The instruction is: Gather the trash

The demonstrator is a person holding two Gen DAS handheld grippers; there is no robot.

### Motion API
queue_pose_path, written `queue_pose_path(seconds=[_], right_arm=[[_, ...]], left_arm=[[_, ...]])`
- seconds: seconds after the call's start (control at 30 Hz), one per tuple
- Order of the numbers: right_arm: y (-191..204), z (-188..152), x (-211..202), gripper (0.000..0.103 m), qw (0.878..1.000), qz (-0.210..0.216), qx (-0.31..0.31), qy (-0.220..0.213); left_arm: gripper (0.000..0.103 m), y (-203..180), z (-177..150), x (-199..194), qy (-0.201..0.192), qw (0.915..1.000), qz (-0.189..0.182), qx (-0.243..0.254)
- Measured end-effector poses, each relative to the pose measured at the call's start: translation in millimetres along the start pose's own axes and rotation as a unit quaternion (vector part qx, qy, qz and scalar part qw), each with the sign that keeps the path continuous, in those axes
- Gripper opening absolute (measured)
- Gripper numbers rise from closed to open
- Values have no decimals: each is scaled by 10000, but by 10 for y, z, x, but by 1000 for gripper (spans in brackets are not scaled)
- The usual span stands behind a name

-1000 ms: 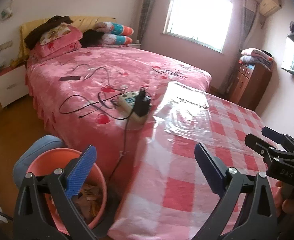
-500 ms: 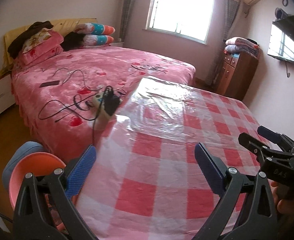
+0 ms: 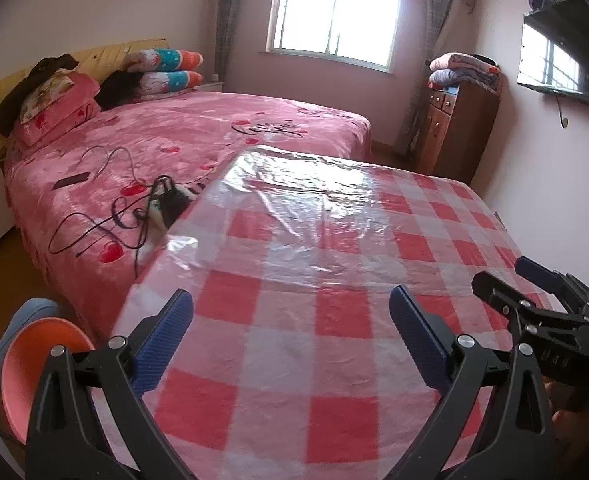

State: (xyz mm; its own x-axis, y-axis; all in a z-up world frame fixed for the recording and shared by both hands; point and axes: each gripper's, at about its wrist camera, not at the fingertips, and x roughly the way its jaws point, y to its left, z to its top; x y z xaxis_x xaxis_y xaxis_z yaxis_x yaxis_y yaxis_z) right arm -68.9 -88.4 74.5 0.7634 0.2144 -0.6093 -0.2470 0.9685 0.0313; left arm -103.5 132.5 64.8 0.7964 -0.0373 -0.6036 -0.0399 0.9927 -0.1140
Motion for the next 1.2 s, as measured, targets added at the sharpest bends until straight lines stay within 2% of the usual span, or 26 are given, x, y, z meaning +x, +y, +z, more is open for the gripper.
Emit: queue_pose_path(seconds=[0.53,0.73,1.2], right_arm=[[-562,-144,-12,90,9984,-359,444,-17],[-668,-189,-4,90,9976,-521,456,-5],[-780,-241,25,90,9972,-563,492,29]], left_arm=[[99,-656,57,258,123,9992,-144,349],[99,-775,52,361,194,9993,-175,263],[99,-927,35,545,338,9991,-28,245]])
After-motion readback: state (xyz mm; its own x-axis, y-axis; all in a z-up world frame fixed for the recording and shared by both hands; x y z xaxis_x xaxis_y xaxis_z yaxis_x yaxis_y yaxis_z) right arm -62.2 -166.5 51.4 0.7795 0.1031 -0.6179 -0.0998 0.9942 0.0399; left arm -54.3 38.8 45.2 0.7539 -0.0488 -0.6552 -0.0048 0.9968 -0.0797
